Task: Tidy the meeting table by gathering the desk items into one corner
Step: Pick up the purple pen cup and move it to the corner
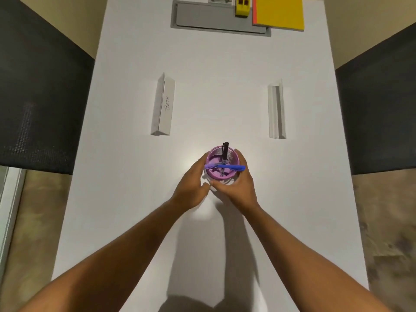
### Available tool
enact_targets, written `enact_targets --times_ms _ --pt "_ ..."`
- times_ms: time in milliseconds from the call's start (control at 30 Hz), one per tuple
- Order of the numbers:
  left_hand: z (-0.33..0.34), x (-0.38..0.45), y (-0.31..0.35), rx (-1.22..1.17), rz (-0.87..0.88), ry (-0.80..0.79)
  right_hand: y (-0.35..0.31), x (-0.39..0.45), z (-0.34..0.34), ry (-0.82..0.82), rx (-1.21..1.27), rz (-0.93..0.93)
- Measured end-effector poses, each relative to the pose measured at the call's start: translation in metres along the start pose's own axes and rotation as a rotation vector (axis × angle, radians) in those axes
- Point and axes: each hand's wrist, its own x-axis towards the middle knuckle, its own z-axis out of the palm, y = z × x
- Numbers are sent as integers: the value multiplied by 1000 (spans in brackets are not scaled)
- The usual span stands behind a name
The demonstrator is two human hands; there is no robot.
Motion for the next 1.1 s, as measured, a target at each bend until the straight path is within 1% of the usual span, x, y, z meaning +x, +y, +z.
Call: enact_targets --times_ms 100,200,267,300,367,433,467,567,633,700,767,900,1000,1100 --pt "0 2 -4 38 70 5 3 8 2 24 -11 10" --pt "0 -2 -4 94 151 29 0 12 1 12 5 10" --pt "2 -5 1 85 180 30 -2 11 -2 18 11 -9" --pt "4 -8 5 37 141 31 -3 9 -3 21 10 -18" --pt "7 -14 13 -77 9 55 -5 3 -7 21 20 -36" --pt "12 -23 20 -154 -109 125 -8 -8 -12 18 20 -61" --pt "13 -28 22 -258 -174 166 -11 -15 -15 13 18 -78" --pt "12 -46 35 -748 -402 312 -25 -38 -20 -17 12 -126" --pt "9 -65 43 -946 -482 324 -39 -56 -20 -62 -1 -170" --pt "7 -90 52 -984 -501 281 -51 -73 -18 -134 -3 -229" --pt "4 -114 55 -1006 -482 301 -59 -89 -12 -212 10 -276" --pt "-3 -166 52 -1157 -421 452 -73 -125 14 -372 37 -355" --pt "-5 -212 43 -1212 -379 575 -80 -156 40 -481 12 -401" --pt "-7 -260 26 -1272 -356 659 -86 -185 64 -601 -21 -445"
